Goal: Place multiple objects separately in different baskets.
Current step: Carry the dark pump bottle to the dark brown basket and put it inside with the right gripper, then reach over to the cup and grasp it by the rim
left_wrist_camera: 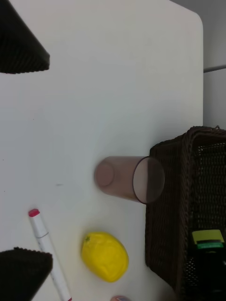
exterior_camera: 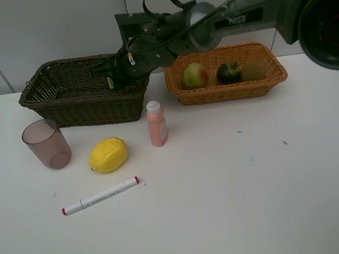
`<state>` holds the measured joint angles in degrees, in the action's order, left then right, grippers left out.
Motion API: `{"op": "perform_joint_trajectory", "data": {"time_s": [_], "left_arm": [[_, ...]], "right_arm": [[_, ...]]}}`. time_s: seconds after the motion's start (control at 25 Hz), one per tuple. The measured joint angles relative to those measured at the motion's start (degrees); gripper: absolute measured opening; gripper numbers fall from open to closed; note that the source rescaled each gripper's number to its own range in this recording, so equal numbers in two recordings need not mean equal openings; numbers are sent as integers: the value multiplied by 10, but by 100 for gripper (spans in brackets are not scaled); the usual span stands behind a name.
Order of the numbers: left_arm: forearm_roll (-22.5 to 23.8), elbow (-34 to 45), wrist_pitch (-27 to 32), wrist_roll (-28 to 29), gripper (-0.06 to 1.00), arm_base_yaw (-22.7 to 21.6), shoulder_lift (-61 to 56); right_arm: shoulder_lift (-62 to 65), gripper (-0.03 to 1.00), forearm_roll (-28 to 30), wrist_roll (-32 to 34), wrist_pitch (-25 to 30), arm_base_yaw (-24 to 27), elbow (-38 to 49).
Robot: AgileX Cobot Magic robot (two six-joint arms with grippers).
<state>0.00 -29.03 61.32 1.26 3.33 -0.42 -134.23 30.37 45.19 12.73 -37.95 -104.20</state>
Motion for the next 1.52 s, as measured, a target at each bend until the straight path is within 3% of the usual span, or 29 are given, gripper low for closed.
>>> {"op": "perform_joint_trajectory", "data": {"time_s": [0.16,0.24,0.32,0.36,0.4,0.48,0.64,1.16,1.52], "left_arm": [[0,0,0,0,96,0,0],[0,0,0,0,96,0,0],[0,0,0,0,96,0,0],[0,0,0,0,96,0,0],[0,0,0,0,96,0,0],[0,0,0,0,96,0,0],[0,0,0,0,96,0,0],[0,0,0,0,96,0,0],[0,0,0,0,96,0,0]], "right_arm": [[0,4,-3,0,17,0,0],[0,23,-3,0,15,0,0],[1,58,-3,0,5,0,-2],[1,70,-3,0,3,0,-2],[1,79,-3,0,2,0,-2],[1,87,-3,0,2,0,-2],[1,91,-3,0,2,0,-2],[18,91,-3,0,2,0,-2],[49,95,1,0,28,0,-4]]}}
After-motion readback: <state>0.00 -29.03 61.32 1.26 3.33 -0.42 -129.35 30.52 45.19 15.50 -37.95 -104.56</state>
